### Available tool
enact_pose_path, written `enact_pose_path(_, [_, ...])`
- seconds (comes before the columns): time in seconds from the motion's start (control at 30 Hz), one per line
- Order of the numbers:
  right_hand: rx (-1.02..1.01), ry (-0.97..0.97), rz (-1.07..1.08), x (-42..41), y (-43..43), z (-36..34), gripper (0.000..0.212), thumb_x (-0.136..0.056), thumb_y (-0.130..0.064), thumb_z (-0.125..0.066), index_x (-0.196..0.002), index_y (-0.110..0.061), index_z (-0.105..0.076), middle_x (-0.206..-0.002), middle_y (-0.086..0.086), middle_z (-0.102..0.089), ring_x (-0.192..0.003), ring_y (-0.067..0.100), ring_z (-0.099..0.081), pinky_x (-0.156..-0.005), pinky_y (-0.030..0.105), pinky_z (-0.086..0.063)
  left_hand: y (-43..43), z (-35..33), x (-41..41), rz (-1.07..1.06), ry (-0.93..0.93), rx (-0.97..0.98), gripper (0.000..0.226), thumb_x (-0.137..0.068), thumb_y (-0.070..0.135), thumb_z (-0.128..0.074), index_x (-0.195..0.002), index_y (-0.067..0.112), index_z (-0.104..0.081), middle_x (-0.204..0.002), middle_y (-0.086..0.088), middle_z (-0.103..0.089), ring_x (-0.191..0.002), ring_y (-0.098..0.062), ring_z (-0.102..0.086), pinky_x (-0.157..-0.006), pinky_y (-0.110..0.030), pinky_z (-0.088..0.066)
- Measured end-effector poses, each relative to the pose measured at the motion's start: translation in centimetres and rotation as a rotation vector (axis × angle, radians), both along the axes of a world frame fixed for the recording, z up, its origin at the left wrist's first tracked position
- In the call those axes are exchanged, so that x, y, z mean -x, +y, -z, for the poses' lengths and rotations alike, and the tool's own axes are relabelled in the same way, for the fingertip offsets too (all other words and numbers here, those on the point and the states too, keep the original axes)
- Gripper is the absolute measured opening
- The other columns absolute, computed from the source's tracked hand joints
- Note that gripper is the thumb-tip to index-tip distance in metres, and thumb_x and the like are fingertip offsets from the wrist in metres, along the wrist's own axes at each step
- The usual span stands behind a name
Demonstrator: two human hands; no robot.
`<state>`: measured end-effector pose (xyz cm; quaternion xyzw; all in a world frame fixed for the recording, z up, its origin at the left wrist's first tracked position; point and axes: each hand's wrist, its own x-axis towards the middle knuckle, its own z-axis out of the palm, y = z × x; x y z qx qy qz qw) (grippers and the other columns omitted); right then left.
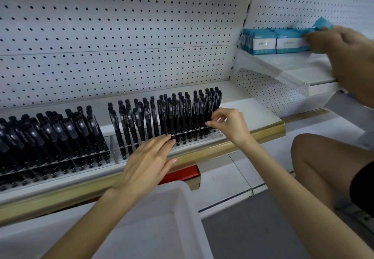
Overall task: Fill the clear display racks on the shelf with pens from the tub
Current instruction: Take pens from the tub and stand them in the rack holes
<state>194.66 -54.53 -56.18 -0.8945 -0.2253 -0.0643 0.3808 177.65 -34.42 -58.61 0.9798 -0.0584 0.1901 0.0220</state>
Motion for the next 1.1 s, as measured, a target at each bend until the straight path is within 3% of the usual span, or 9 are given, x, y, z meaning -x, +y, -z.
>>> enact_pose_path(0.2, [-0.013, 0.014, -0.027, 0.0, 0.2, -0.2, 0.014, -0.075, -0.024, -0.080, -0.078, -0.020, -0.067, -0.069, -0.010, -0.064, -0.071, 0.010, -0.056, -0.061, 0.008, -0.039, 0.1, -0.1, 0.0, 0.000, 0.007, 0.003, 0.049, -0.088, 0.041, -0.050, -0.126, 0.010, -0.060, -0.128, -0.008, -0.061, -0.116, -0.023, -0.060, -0.095, -0.040, -0.048])
enact_pose_path(0.47, [-0.005, 0.022, -0.019, 0.5, -0.1, -0.7, 0.016, -0.075, -0.022, -0.080, -0.084, -0.016, -0.069, -0.071, -0.006, -0.064, -0.067, 0.005, -0.055, -0.059, 0.003, -0.038, 0.2, -0.2, 0.1, -0.002, 0.037, -0.023, 0.049, -0.087, 0.040, -0.053, -0.125, 0.010, -0.060, -0.127, -0.008, -0.062, -0.116, -0.023, -0.060, -0.095, -0.039, -0.047])
enact_pose_path(0.6, [0.047, -0.019, -0.003, 1.0, -0.4, -1.2, 0.021, -0.077, -0.023, -0.079, -0.091, -0.011, -0.069, -0.080, 0.001, -0.067, -0.069, 0.006, -0.057, -0.060, 0.002, -0.039, 0.2, -0.6, 0.7, 0.006, 0.058, -0.048, 0.049, -0.088, 0.038, -0.056, -0.127, 0.008, -0.059, -0.131, -0.011, -0.059, -0.119, -0.026, -0.057, -0.101, -0.037, -0.036])
enact_pose_path(0.67, [0.094, -0.074, 0.008, 1.6, -0.8, -1.3, 0.022, -0.080, -0.026, -0.076, -0.093, -0.010, -0.068, -0.084, 0.003, -0.067, -0.073, 0.010, -0.059, -0.064, 0.006, -0.042, 0.2, -0.9, 1.2, 0.003, 0.059, -0.049, 0.049, -0.087, 0.036, -0.060, -0.127, 0.008, -0.059, -0.132, -0.011, -0.058, -0.120, -0.027, -0.057, -0.103, -0.037, -0.032])
enact_pose_path(0.77, [0.234, -0.196, 0.021, 3.2, -1.6, -1.5, 0.027, -0.085, -0.036, -0.070, -0.096, -0.012, -0.067, -0.095, 0.004, -0.067, -0.084, 0.016, -0.062, -0.073, 0.031, -0.052, 0.4, -1.6, 2.8, -0.002, 0.071, -0.066, 0.049, -0.085, 0.036, -0.064, -0.126, 0.008, -0.060, -0.130, -0.012, -0.059, -0.118, -0.028, -0.058, -0.102, -0.038, -0.032])
enact_pose_path(0.87, [0.377, -0.266, -0.005, 5.9, -2.1, -1.7, 0.035, -0.088, -0.044, -0.063, -0.104, -0.013, -0.066, -0.105, 0.003, -0.066, -0.093, 0.021, -0.063, -0.075, 0.034, -0.051, 0.6, -2.0, 5.2, -0.003, 0.104, -0.062, 0.054, -0.089, 0.043, -0.051, -0.130, 0.009, -0.056, -0.135, -0.011, -0.056, -0.123, -0.027, -0.055, -0.104, -0.040, -0.036])
enact_pose_path(0.93, [0.442, -0.287, -0.053, 8.4, -2.1, -1.7, 0.041, -0.089, -0.046, -0.061, -0.112, -0.012, -0.065, -0.113, 0.004, -0.065, -0.100, 0.024, -0.062, -0.080, 0.035, -0.050, 0.9, -1.8, 7.3, -0.016, 0.119, -0.036, 0.056, -0.092, 0.045, -0.046, -0.136, 0.012, -0.051, -0.142, -0.008, -0.049, -0.130, -0.025, -0.047, -0.111, -0.039, -0.028])
enact_pose_path(1.0, [0.511, -0.320, -0.120, 11.3, -1.7, -1.4, 0.045, -0.089, -0.047, -0.059, -0.118, -0.012, -0.063, -0.120, 0.005, -0.062, -0.108, 0.025, -0.060, -0.083, 0.036, -0.049, 1.5, -1.0, 9.7, -0.036, 0.121, -0.016, 0.054, -0.094, 0.045, -0.046, -0.138, 0.015, -0.049, -0.144, -0.006, -0.046, -0.133, -0.023, -0.043, -0.115, -0.038, -0.023])
enact_pose_path(1.1, [0.579, -0.311, -0.241, 16.1, -0.3, 0.1, 0.046, -0.090, -0.049, -0.056, -0.120, -0.015, -0.061, -0.120, 0.003, -0.060, -0.107, 0.025, -0.059, -0.081, 0.038, -0.050, 2.7, 0.8, 14.3, -0.071, 0.158, -0.019, 0.050, -0.093, 0.040, -0.054, -0.135, 0.012, -0.052, -0.141, -0.008, -0.050, -0.130, -0.025, -0.046, -0.112, -0.039, -0.029])
